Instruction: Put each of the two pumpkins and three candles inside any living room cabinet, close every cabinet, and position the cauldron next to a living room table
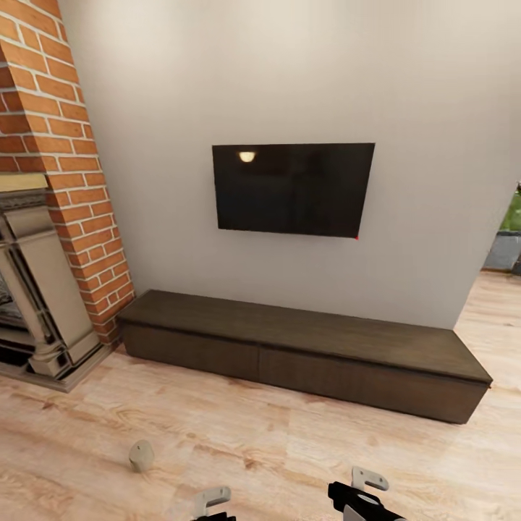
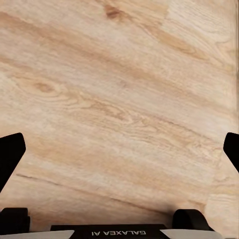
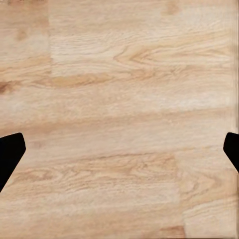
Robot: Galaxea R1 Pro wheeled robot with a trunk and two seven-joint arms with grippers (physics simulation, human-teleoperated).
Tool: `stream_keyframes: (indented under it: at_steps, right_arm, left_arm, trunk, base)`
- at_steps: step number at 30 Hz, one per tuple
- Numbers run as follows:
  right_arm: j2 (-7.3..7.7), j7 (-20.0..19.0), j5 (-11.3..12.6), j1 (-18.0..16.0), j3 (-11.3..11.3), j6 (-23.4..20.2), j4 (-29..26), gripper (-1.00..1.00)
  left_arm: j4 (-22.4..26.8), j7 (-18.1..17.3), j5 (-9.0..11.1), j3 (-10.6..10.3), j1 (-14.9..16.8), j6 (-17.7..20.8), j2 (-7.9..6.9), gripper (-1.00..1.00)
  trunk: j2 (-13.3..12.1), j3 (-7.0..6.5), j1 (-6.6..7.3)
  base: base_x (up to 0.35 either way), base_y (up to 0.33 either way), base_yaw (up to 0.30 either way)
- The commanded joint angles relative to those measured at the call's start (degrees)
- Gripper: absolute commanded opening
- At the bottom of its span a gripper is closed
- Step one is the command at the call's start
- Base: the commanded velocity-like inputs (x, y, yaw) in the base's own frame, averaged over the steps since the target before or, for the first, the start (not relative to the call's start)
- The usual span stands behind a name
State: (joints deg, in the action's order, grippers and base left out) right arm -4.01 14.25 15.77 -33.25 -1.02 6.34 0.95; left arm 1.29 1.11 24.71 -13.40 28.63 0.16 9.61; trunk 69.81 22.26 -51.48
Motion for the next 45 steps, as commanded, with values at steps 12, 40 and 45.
stream_keyframes:
  at_steps: [12, 40, 45]
  right_arm:
    - [-0.03, 0.16, 0.39, -0.07, -0.12, 0.29, 0.10, 1.00]
    - [0.40, 0.10, 0.40, -0.07, -0.15, 0.26, 0.19, 1.00]
    - [0.41, 0.08, 0.40, -0.07, -0.12, 0.26, 0.18, 1.00]
  left_arm:
    - [0.03, 0.12, 0.51, -0.49, 0.02, 0.10, -0.28, 1.00]
    - [0.03, -0.05, 0.51, -0.49, 0.02, 0.11, -0.38, 1.00]
    - [0.03, -0.07, 0.51, -0.49, 0.02, 0.11, -0.38, 1.00]
  trunk:
    - [0.04, 0.06, 0.00]
    - [0.04, 0.06, 0.00]
    - [0.04, 0.06, 0.00]
  base:
    - [0.000, 0.000, -0.268]
    - [0.014, -0.064, -0.124]
    - [0.129, -0.250, 0.000]
